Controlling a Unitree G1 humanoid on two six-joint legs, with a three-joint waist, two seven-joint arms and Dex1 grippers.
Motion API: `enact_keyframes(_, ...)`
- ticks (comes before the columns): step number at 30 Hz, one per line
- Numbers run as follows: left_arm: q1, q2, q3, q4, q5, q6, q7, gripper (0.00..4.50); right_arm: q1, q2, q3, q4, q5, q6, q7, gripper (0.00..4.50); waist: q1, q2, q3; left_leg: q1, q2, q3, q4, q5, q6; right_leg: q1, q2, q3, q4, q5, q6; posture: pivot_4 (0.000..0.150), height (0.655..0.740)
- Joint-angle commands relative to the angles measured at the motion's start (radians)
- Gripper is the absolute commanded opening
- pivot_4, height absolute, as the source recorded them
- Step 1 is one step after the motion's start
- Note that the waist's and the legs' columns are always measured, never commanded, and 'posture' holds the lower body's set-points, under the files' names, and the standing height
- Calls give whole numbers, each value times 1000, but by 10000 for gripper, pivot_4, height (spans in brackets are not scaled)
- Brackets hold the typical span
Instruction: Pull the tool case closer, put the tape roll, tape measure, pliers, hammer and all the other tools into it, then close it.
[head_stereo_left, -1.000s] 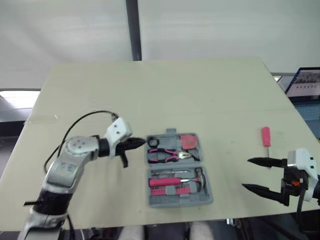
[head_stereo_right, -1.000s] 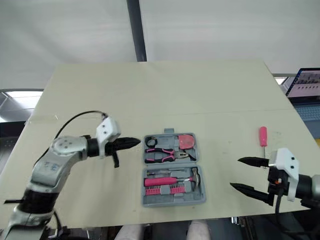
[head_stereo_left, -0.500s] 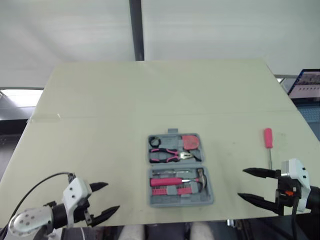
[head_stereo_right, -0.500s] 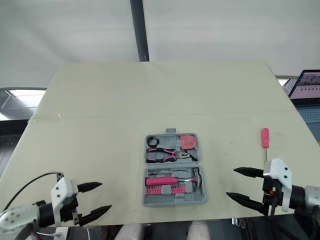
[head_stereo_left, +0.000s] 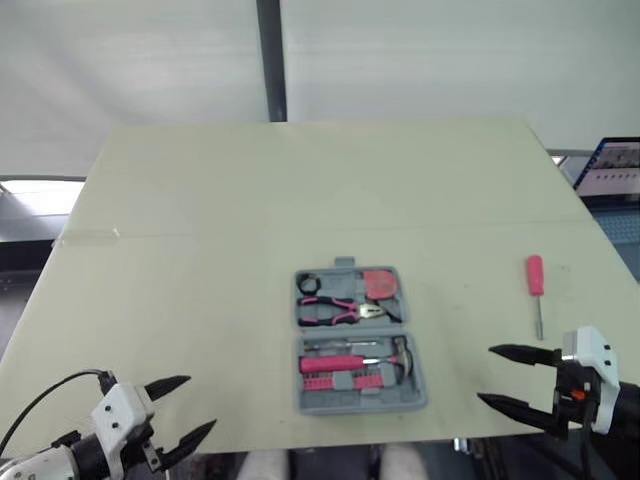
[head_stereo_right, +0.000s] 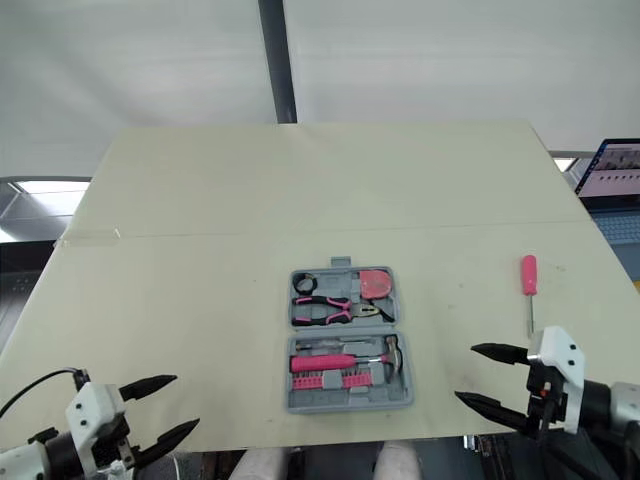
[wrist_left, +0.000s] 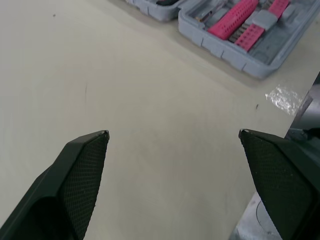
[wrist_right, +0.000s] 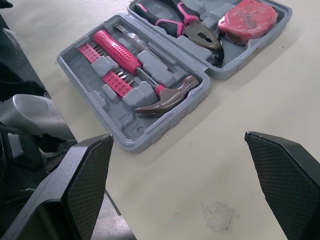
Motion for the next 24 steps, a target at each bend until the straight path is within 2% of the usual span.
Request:
enact_keyframes(1,-37,37,-33,-90,-116,70,-39,44579,-32,31,9,-7,-17,6,-87,45000,0,0,0,0,0,0,0,0,0,0,0,0,0,0,0,1500,7400)
enact_keyframes(6,-136,68,-120,-208,-191,88,-72,44579,-31,66,-25,-47,2,75,-190,45000,0,2,0,0,0,-1,1,0,0,0,0,0,1,0,0,1500,7400)
enact_keyframes(13,-218,76,-199,-236,-187,87,-58,44579,-31,111,-54,-75,-39,131,-375,45000,-2,3,-1,0,0,0,0,0,0,0,0,0,1,0,0,1500,7400)
enact_keyframes(16,-242,71,-212,-226,-178,82,-46,44579,-94,142,-32,-60,-113,174,-543,45000,-2,3,-1,0,0,1,0,0,0,0,0,1,1,0,0,1500,7400)
enact_keyframes(18,-258,68,-220,-221,-171,79,-36,44579,-155,165,-18,-41,-139,283,-664,45000,-3,4,-1,0,0,1,0,0,0,-1,0,1,2,0,0,1500,7400)
enact_keyframes(24,-290,56,-226,-198,-149,83,16,44579,-349,199,4,52,-198,478,-876,45000,-2,4,-1,-1,0,1,1,0,0,-2,0,1,2,0,0,1500,7400)
